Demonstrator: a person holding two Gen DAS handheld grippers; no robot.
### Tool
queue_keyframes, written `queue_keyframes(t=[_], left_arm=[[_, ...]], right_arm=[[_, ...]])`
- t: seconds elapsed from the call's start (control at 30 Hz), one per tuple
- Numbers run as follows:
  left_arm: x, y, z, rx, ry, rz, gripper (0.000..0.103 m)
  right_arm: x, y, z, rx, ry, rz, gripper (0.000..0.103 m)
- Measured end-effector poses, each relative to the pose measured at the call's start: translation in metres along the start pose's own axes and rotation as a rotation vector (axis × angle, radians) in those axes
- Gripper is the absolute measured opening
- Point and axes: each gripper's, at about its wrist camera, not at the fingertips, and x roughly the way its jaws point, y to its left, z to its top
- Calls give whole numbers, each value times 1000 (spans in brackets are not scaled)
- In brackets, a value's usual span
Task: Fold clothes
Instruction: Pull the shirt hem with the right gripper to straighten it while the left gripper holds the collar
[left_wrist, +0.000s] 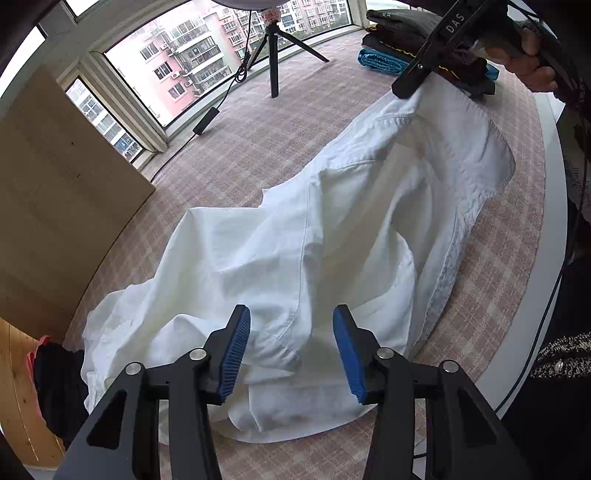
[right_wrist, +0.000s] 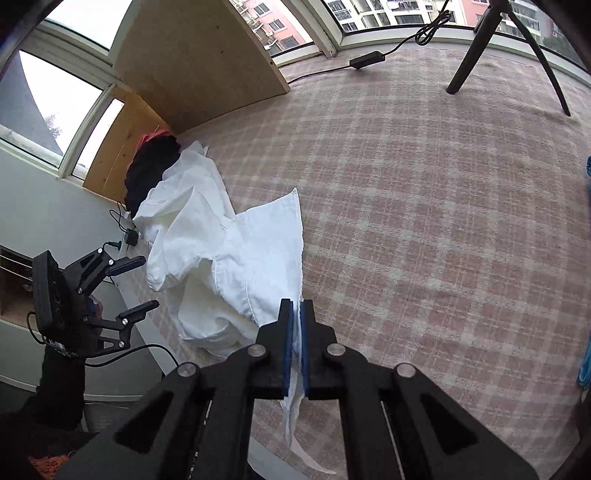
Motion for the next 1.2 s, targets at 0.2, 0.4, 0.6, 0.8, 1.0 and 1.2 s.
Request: queue_keyframes(t=[0.2,0.4,0.6,0.8,1.0,1.2], left_arm=[[-55,53,17,-141,-77,73,2],[-151,67,15,-171,-257,167,3],[-75,24,-15,-186,-119,32,7],[-46,3,-14,-224,-72,-10,4],[-71,48,1,-292,-111,40,4],[-78,76,29,-247,-113,82,4]], right_arm=[[-53,28,14,-57,-148,-13,4],[-172,87,25,-193,-350,92,2],[-144,105,19,-296,-262,-84,64],[-3,94,-38,-340,54,-66,67],[69,124,-106,-531,153,-65,67],[103,131,-96,-664,199,-176,13]])
